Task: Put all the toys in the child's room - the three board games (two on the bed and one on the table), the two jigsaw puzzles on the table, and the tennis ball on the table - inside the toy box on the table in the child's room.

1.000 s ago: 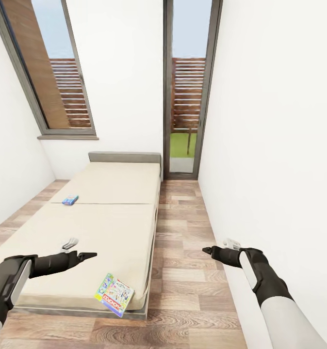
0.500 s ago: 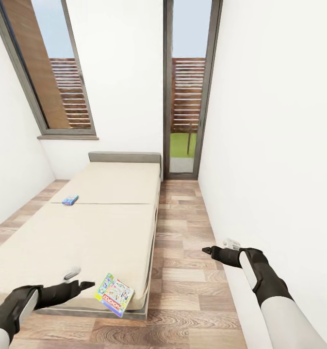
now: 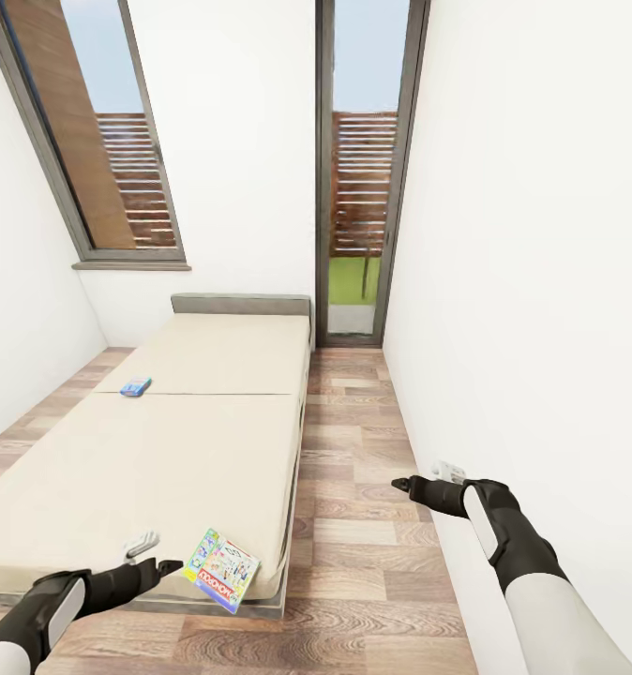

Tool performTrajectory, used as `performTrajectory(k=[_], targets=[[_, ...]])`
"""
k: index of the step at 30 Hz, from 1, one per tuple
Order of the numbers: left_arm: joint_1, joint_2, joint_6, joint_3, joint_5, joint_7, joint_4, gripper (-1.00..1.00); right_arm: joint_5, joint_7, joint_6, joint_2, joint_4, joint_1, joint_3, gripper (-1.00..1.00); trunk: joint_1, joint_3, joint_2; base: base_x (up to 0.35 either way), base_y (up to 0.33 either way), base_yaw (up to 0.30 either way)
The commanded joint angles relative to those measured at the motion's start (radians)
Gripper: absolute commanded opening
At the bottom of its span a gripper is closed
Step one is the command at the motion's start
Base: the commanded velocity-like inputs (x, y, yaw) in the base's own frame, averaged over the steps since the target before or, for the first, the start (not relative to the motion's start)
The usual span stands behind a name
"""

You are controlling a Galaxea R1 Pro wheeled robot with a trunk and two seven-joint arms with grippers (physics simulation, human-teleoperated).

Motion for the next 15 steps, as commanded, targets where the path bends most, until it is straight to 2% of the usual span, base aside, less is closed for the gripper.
performTrajectory(k=[1,7,15], targets=[[-0.001,0.000,0.007,0.004,0.012,-0.011,-0.002,1.00,-0.005,0.001,0.007,0.001,-0.001,-0.001,-0.002,1.00,0.001,-0.002,-0.002,0.000,0.000,0.000],[-0.001,0.005,0.008,0.003,0.047,-0.069,-0.004,1.00,-0.006,0.001,0.026,0.004,-0.036,-0.003,0.001,1.00,0.001,-0.002,-0.002,0.000,0.000,0.000],[-0.001,0.006,0.012,0.003,0.059,-0.099,-0.005,1.00,-0.005,0.000,0.047,0.020,-0.081,-0.005,0.005,1.00,0.001,-0.002,-0.002,0.000,0.000,0.000]])
